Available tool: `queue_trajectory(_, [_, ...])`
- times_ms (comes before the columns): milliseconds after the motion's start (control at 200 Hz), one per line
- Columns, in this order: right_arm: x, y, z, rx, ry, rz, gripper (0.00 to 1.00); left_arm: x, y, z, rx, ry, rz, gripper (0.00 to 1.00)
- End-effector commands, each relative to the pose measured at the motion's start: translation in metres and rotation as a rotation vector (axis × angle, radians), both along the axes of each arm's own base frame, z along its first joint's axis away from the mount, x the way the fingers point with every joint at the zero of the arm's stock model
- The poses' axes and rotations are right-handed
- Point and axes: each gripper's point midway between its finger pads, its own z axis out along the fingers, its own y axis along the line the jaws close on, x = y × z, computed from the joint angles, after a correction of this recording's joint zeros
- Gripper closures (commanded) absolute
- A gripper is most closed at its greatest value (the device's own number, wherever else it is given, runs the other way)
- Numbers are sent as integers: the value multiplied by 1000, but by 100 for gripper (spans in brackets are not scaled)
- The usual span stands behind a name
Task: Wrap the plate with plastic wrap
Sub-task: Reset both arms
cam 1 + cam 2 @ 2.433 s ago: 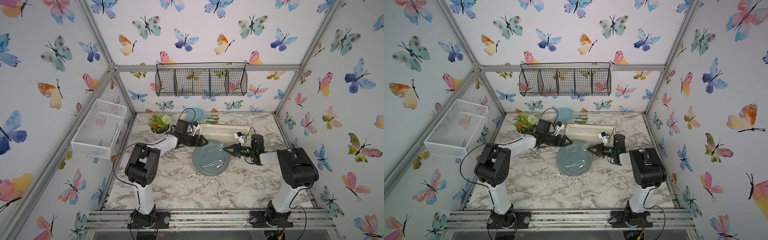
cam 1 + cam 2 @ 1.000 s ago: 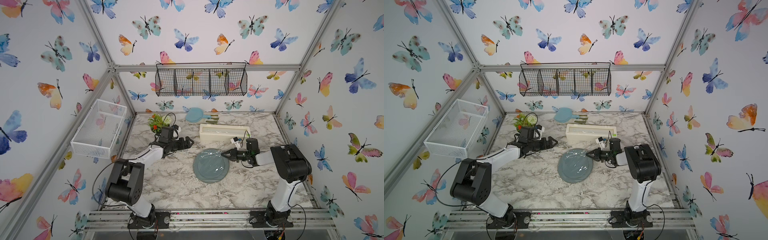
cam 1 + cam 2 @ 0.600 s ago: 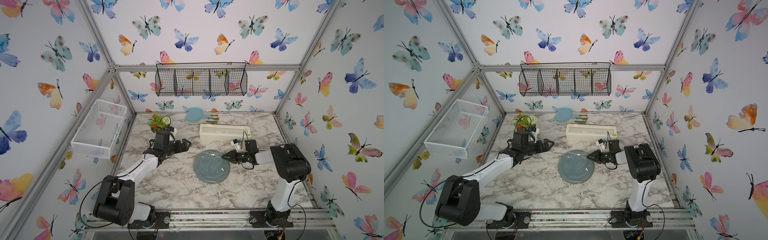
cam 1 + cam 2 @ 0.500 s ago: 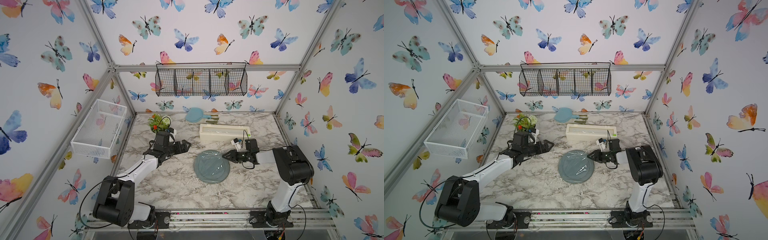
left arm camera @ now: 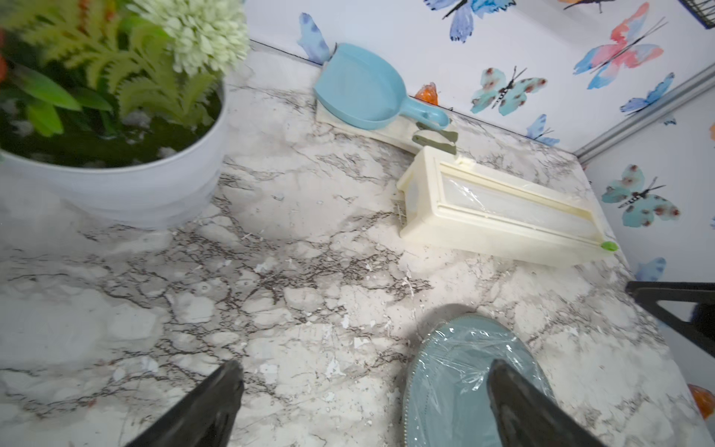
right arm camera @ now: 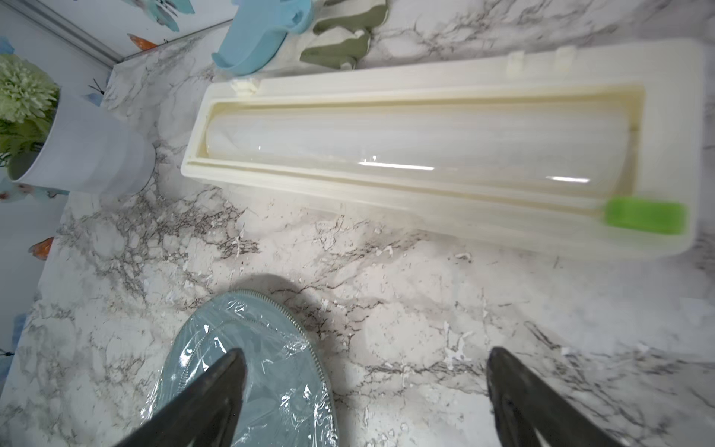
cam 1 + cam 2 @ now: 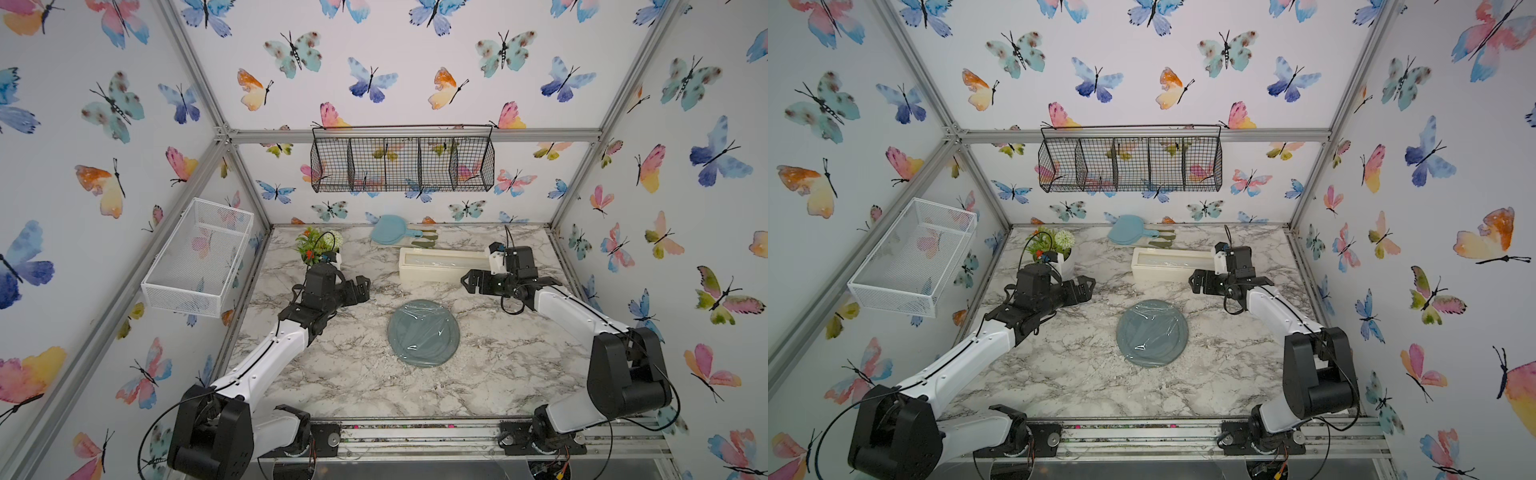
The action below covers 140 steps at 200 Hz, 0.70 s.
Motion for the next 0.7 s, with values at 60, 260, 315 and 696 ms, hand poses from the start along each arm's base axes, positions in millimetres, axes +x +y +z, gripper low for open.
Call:
queue_trajectory(60, [-2, -44, -7, -191, -3, -165, 2, 0, 12, -18, 195, -46, -48, 2])
queue_trajectory(260, [-8, -117, 39, -442, -370, -436, 1, -2, 65, -29, 424, -128, 145, 2])
queue_trajectory(315, [-14, -122, 35, -528, -485, -386, 1, -6, 74, -30, 477, -219, 162, 2])
queue_trajectory(696, [-31, -124, -12, -501, -679, -339, 1, -19, 118, -44, 509, -453, 311, 2])
